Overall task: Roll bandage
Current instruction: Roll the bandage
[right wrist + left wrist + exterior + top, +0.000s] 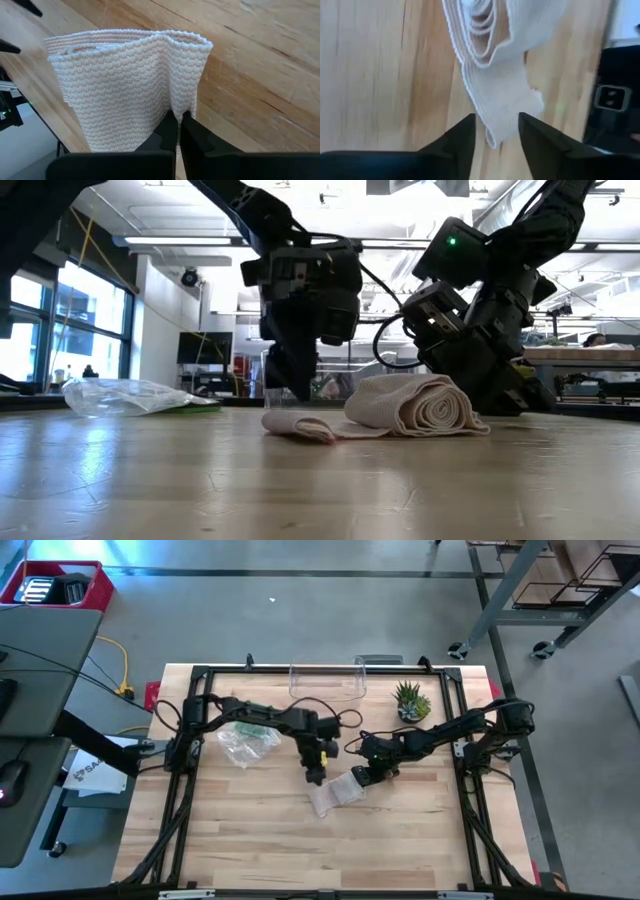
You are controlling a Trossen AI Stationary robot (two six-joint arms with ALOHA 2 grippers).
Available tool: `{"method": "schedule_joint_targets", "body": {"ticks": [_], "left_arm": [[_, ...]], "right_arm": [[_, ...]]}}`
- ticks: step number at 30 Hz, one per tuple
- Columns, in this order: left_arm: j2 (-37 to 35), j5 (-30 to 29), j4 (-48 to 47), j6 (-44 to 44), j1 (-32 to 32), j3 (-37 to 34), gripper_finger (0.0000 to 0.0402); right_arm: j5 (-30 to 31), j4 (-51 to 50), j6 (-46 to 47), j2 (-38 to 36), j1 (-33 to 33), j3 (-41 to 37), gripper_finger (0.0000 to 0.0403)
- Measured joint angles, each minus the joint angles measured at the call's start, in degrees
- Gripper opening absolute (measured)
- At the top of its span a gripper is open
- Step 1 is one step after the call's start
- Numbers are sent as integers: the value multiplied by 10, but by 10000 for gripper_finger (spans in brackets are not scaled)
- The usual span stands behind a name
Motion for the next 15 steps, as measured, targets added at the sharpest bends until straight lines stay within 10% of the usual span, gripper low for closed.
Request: {"method": "schedule_joint_targets", "body": {"ticks": [15], "left_arm": [[45, 13, 17, -41, -17, 1, 202]], "right_arm": [[-4, -4, 0, 0, 0, 0, 0]]}}
